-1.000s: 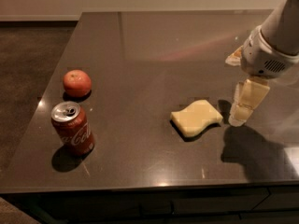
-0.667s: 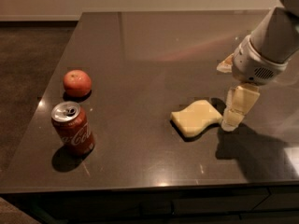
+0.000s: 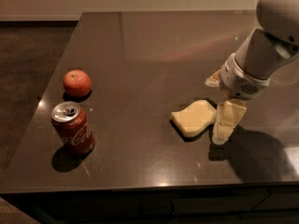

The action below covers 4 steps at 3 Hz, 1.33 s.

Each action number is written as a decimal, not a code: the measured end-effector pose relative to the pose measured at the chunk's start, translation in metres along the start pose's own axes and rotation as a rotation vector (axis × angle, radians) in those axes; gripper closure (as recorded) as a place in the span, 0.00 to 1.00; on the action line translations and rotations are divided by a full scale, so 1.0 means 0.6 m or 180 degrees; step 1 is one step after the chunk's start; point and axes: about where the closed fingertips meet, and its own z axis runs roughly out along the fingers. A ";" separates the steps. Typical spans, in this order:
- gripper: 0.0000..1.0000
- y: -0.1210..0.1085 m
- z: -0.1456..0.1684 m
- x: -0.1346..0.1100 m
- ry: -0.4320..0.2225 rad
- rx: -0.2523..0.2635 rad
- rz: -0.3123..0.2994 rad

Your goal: Move sponge near apple

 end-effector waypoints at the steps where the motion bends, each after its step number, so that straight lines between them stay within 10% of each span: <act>1: 0.15 0.010 0.019 -0.011 0.0002 -0.0042 -0.0034; 4: 0.85 -0.007 0.002 -0.046 0.0021 0.0080 -0.0037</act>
Offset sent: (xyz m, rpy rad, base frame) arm -0.0090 0.0269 -0.0195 0.0092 0.0135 0.0390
